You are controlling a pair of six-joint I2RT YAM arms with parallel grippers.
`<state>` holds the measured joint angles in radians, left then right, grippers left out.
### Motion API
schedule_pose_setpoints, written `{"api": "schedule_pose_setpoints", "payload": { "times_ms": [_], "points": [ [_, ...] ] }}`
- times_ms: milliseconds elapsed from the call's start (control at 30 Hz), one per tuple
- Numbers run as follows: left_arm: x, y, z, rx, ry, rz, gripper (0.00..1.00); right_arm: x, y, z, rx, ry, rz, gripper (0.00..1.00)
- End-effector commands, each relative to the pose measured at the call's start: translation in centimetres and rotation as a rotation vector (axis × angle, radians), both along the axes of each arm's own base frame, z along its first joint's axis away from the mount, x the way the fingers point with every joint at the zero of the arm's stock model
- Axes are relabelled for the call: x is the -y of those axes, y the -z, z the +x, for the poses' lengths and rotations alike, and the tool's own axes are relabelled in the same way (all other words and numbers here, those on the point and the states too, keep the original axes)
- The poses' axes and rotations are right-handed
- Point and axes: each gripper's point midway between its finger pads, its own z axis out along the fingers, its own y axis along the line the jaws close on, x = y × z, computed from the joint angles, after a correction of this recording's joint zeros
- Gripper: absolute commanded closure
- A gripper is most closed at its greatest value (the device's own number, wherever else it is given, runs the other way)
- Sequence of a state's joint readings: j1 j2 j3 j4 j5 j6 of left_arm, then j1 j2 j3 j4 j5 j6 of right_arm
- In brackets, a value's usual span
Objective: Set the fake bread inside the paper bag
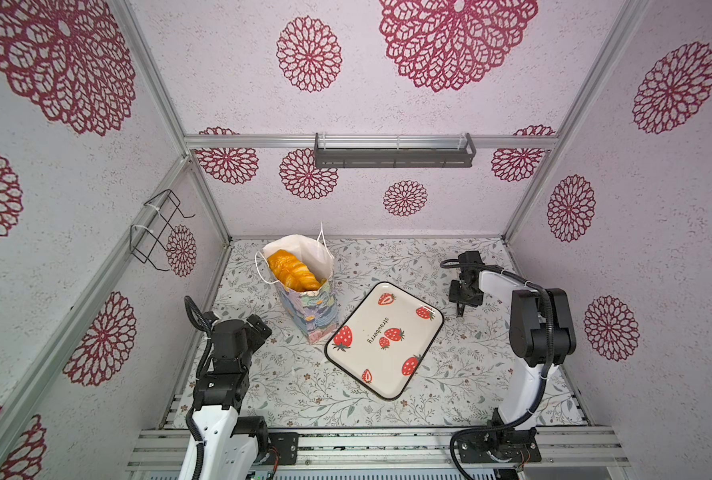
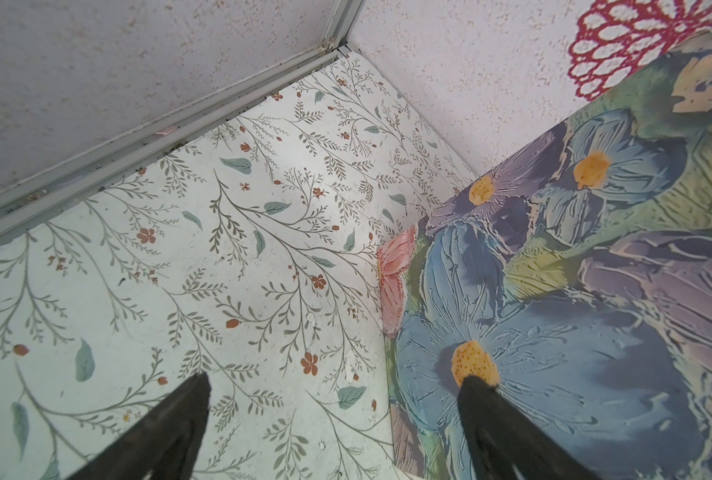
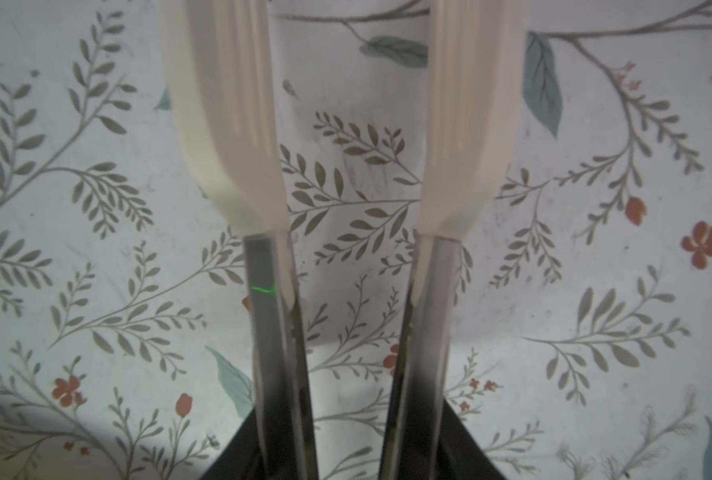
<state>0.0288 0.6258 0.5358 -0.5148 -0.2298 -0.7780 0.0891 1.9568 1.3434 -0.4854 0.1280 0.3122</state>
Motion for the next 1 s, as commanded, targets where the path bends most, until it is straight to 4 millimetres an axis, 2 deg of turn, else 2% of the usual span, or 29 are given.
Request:
{"api": "schedule_pose_setpoints", "payload": {
  "times_ms": [0,300,500,700,967],
  "points": [
    [-0.2,-1.2,0.4,0.023,-0.006,0.016,0.03,0.5,-1.0,1.0,0.027,0.000,-0.017,0.52],
    [0.0,-1.0,0.9,0.024,-0.003,-0.002,0.03,0.4,-0.5,0.8,0.016,-0.003,-0.016,0.38],
    [0.0,-1.2,1.1,0.027,-0.003,0.002,0.03,0.4,-0.2,0.6,0.005,-0.001,-0.016,0.35],
    [0.2,-1.5,1.2,0.029,0.014,0.002,0.02,0.4,0.1,0.5,-0.006,-0.003,-0.015,0.22],
    [0.0,-1.5,1.1,0.031,0.009,0.015,0.03,0.5,-1.0,0.3,0.022,0.007,-0.017,0.14]
  ]
}}
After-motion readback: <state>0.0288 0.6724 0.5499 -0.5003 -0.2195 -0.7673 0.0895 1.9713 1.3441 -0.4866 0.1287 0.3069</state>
